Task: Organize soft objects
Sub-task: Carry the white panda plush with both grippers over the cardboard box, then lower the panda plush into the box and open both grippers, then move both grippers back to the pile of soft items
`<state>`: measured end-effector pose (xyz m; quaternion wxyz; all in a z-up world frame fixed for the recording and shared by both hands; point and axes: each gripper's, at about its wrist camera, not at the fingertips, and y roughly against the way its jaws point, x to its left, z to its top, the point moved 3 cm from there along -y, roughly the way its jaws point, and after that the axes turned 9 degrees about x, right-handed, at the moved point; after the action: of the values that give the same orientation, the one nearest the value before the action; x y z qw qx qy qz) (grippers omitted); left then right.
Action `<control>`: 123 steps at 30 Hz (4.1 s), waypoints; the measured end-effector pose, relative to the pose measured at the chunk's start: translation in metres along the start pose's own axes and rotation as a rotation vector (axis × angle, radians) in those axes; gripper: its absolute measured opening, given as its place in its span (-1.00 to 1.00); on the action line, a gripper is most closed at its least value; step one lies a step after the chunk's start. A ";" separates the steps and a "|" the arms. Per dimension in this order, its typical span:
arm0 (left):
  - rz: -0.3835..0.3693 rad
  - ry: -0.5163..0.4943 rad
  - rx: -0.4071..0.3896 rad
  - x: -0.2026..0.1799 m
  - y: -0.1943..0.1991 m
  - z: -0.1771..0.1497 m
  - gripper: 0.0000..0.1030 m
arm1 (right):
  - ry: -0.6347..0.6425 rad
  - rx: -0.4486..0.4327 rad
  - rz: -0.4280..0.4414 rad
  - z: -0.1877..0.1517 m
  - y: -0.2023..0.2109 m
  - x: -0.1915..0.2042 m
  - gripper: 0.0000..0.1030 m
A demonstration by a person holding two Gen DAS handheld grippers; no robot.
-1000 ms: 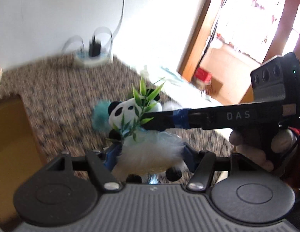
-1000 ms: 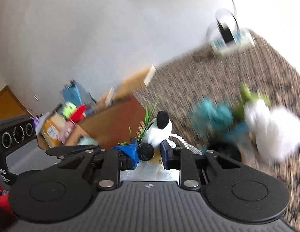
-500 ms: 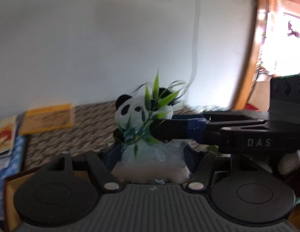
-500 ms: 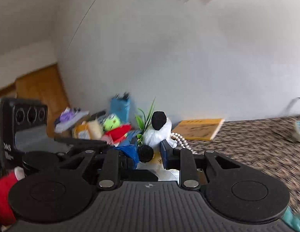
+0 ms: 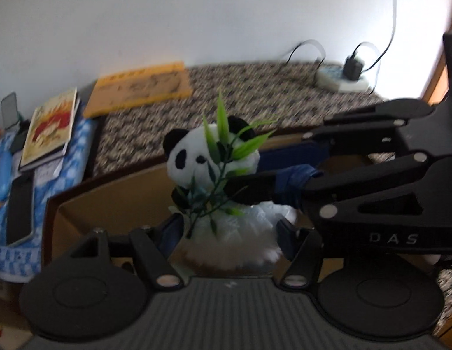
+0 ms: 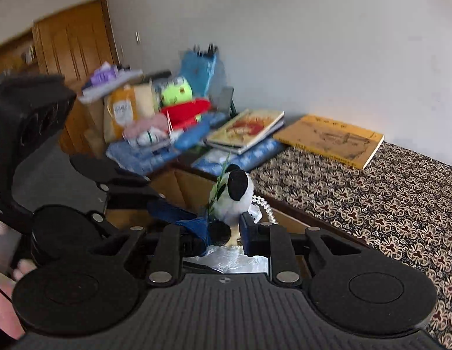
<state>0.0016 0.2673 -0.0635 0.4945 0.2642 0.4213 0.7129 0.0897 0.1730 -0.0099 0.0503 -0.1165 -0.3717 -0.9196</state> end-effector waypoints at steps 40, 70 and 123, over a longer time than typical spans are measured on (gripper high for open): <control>0.049 0.125 -0.004 0.031 0.002 -0.022 0.28 | -0.364 0.404 -0.190 -0.032 -0.055 -0.016 -0.92; 0.166 0.053 -0.002 0.018 -0.003 -0.019 0.32 | -0.567 0.158 -0.400 -0.065 0.003 0.004 -0.83; 0.286 0.087 -0.140 -0.021 0.064 -0.017 0.45 | -0.558 -0.017 -0.391 -0.060 0.043 0.023 -0.81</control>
<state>-0.0350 0.2319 -0.0166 0.3862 0.2552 0.3498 0.8145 0.0644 0.1003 -0.0169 -0.2314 -0.2907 -0.3788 -0.8476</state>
